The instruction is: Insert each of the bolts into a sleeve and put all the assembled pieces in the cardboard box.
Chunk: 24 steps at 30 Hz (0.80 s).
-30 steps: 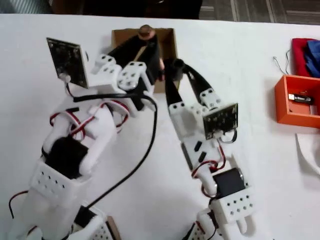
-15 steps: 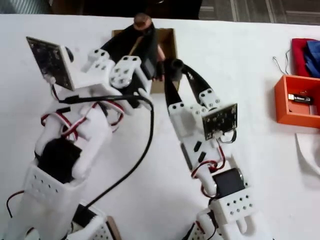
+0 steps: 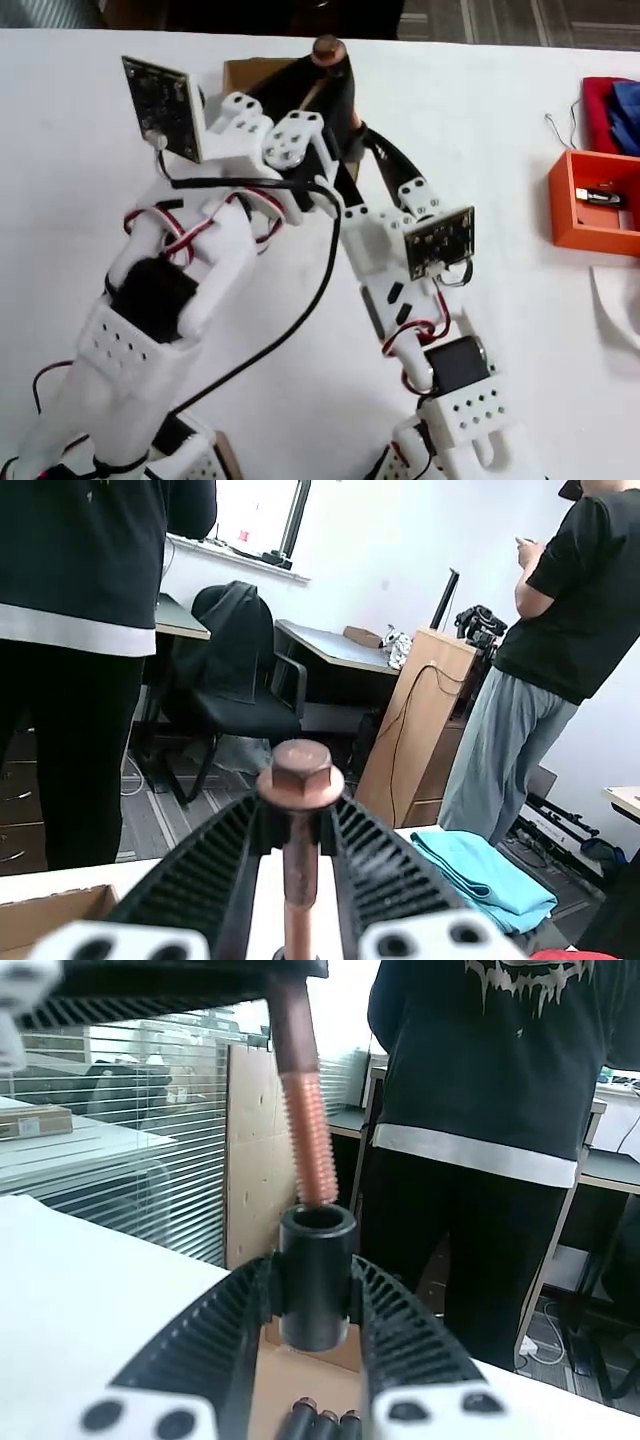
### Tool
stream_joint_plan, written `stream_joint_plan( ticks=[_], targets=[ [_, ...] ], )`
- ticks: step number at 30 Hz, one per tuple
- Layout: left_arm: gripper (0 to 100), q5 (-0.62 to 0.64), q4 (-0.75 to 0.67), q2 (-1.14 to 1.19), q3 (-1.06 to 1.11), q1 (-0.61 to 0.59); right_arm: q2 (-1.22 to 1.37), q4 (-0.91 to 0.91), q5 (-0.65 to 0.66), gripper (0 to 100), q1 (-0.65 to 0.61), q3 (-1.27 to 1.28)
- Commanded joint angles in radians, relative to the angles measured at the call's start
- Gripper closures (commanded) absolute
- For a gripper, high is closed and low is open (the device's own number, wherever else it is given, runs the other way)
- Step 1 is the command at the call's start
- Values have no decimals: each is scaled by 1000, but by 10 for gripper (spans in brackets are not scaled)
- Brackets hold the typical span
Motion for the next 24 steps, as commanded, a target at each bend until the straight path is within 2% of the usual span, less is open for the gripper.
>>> stream_joint_plan(
  ticks=[1, 13, 19, 24],
  targets=[
    [976, -2, -14, 3, -47, 8, -25, 4, -8, 978, -1, -6],
    [976, -8, 34, -6, 50, 15, -25, 4, -8, 978, 2, -6],
    [976, -169, 110, -5, 53, 94, -25, 4, -8, 978, -1, -3],
    [976, -189, 112, 3, 56, 92, -25, 4, -8, 978, 1, -2]
  ],
)
